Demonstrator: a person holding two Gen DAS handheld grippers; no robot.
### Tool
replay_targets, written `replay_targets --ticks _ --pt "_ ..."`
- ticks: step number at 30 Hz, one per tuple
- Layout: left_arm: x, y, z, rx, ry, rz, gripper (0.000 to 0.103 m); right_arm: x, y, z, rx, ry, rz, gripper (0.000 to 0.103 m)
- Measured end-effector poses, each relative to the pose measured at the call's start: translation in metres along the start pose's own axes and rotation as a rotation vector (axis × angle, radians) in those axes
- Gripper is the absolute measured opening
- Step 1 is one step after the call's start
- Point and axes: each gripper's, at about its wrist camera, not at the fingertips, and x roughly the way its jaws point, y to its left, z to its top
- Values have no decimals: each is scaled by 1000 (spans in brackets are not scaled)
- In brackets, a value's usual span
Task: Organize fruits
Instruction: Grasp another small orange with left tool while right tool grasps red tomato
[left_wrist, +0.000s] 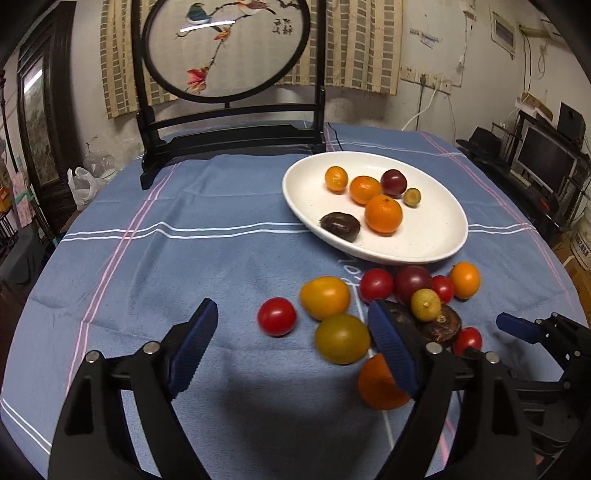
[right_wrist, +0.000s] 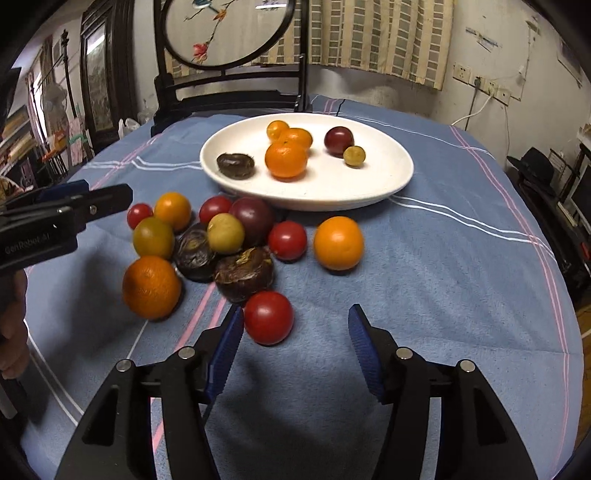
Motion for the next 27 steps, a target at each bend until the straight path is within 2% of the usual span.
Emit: replay_targets --ticks 6,8,13,16,20,25,27 --pt "7 16 -1 -58 46 -59 81 10 17 1 -48 37 3 57" --pt "7 16 -1 -54 47 -63 81 16 20 3 -59 55 8 40" --pt "8 8 -5 -21 49 -60 81 15 14 1 -28 27 42 29" --pt "7 2 -8 -5 57 -72 81 10 -2 2 33 8 72 29" --pt "-1 -12 -13 39 38 -79 81 6 -13 3 47 -12 55 29" --pt "-6 -30 -24 81 83 -138 82 4 -18 5 54 -17 30 29" --pt "-6 -41 -31 123 96 -126 82 -1 -21 5 63 -34 31 29"
